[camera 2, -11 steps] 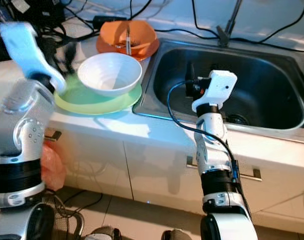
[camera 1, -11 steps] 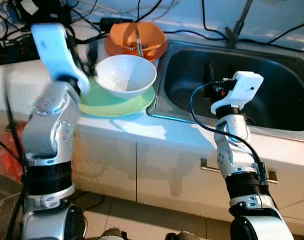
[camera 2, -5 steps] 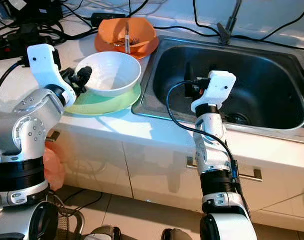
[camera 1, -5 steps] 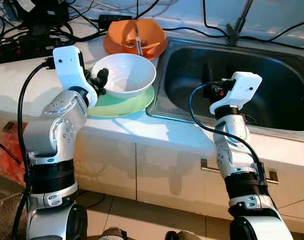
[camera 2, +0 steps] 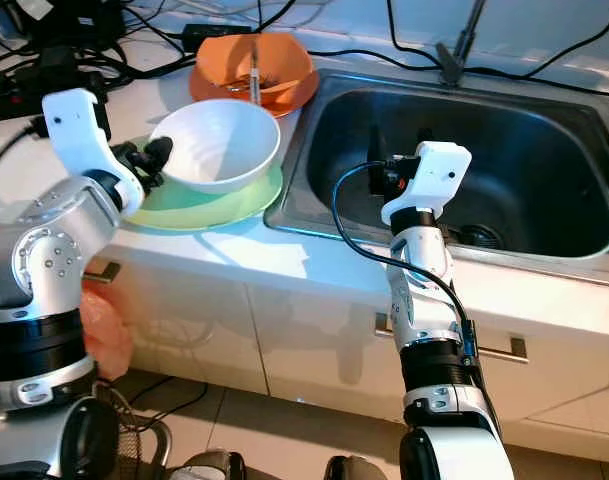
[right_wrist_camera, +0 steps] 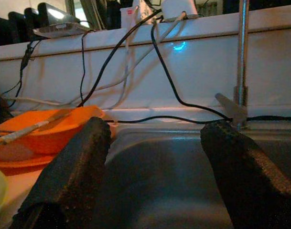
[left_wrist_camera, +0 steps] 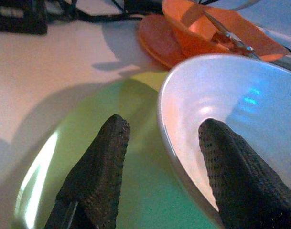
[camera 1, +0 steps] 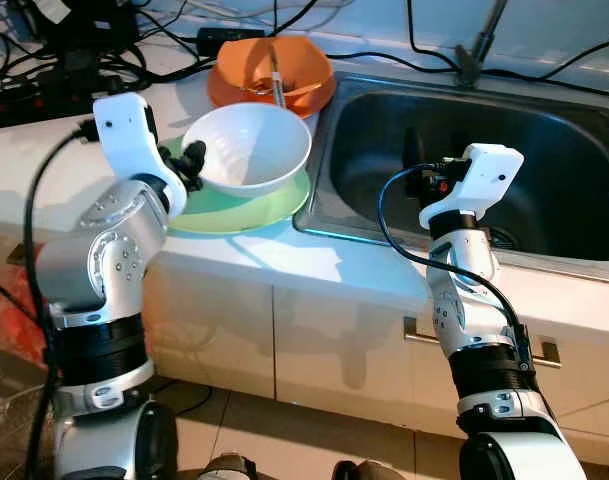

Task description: Kitchen organization

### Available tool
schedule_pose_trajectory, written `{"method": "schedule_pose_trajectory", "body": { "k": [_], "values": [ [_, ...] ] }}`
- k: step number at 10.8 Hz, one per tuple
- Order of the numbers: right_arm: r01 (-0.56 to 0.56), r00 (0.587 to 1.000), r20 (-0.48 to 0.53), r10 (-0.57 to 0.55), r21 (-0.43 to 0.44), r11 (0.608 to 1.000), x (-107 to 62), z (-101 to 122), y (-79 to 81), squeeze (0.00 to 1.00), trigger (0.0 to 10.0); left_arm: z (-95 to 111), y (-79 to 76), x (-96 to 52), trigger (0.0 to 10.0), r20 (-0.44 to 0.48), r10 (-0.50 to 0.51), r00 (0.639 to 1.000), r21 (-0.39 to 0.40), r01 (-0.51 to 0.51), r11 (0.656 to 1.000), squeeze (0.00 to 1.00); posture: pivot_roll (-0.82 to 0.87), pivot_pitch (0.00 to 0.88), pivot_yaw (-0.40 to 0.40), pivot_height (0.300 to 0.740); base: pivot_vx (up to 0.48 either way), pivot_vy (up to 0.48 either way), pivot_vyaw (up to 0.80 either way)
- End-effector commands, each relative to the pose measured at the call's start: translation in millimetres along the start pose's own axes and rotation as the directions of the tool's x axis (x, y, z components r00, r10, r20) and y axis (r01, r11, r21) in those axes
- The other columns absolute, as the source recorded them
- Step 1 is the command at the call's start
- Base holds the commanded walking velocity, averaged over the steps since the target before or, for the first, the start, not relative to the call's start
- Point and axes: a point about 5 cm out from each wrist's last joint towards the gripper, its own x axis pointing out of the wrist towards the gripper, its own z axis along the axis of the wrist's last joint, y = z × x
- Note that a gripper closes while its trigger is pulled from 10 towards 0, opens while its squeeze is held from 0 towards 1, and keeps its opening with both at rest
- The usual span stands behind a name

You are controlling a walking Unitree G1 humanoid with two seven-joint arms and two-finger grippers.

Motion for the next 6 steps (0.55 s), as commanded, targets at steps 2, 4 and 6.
{"method": "schedule_pose_trajectory", "body": {
  "k": [2, 4, 6],
  "values": [
    [-0.003, 1.0, -0.003, 0.003, 0.006, 1.0, -0.7, 0.0, 1.1, 0.0, 10.0, -25.8, -8.6, 5.5, 10.0, -0.127, -0.086, 0.988, -0.134, 0.069, 0.989, 0.0, 0.09, 0.109, 0.004, 0.74, 0.0, 0.0, 0.0],
    [0.001, 1.0, -0.002, -0.001, 0.001, 1.0, -0.4, 0.6, 0.0, 0.0, 10.0, -31.2, -15.8, 6.6, 10.0, -0.139, -0.144, 0.98, -0.192, 0.116, 0.974, 0.0, 0.09, 0.105, 0.006, 0.74, 0.0, 0.0, 0.0],
    [0.003, 1.0, -0.002, -0.003, -0.001, 1.0, -0.2, 0.7, -0.4, 0.0, 10.0, -31.5, -14.4, 7.7, 0.0, -0.139, -0.142, 0.98, -0.198, 0.113, 0.974, 0.0, 0.09, 0.105, 0.005, 0.74, 0.0, 0.0, 0.0]
  ]
}}
